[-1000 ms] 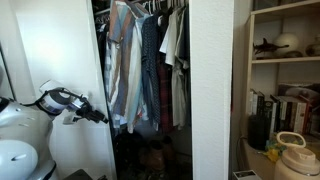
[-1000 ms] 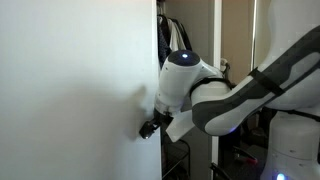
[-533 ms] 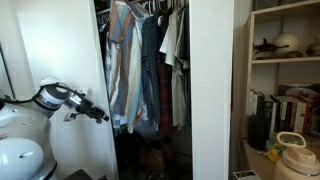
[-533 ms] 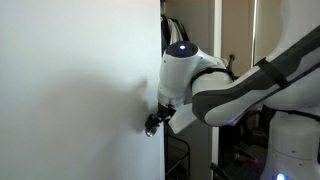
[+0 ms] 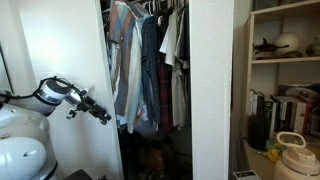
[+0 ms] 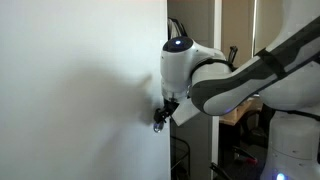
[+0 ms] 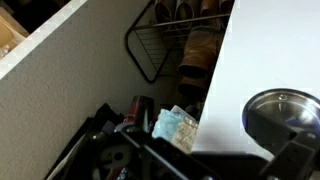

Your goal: Slide the closet door to the right

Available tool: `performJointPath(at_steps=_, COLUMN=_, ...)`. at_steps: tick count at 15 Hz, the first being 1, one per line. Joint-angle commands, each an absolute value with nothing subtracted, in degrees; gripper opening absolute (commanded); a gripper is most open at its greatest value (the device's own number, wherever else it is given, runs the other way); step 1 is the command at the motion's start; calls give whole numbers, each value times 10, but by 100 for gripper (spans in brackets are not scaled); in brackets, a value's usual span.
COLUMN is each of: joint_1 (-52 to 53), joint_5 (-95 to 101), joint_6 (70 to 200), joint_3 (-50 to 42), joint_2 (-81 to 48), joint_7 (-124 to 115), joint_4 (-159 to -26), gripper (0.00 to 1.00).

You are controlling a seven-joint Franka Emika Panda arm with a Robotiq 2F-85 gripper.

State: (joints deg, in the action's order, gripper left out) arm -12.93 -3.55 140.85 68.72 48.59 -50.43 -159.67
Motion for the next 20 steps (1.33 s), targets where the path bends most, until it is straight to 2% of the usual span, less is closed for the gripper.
performJointPath(at_steps=1, joint_1=-129, joint_5=8, joint_6=1379, joint_3=639, joint_2=521, joint_7=-531, joint_4=-1597, gripper=100)
performJointPath(at_steps=12, joint_1=-90, joint_5=114, joint_6=1269, joint_3=473, joint_2=563, joint_7=-516, joint_4=-1597, gripper=100)
performJointPath(at_steps=16, joint_1=-74, joint_5=161, joint_6=1238, joint_3=387, joint_2=593, joint_7=-499, joint_4=-1597, gripper=100)
performJointPath(at_steps=20, joint_1=-46, joint_5=176, joint_6=1236, joint_3=263, joint_2=615, joint_7=-434, joint_4=-1597, gripper=100)
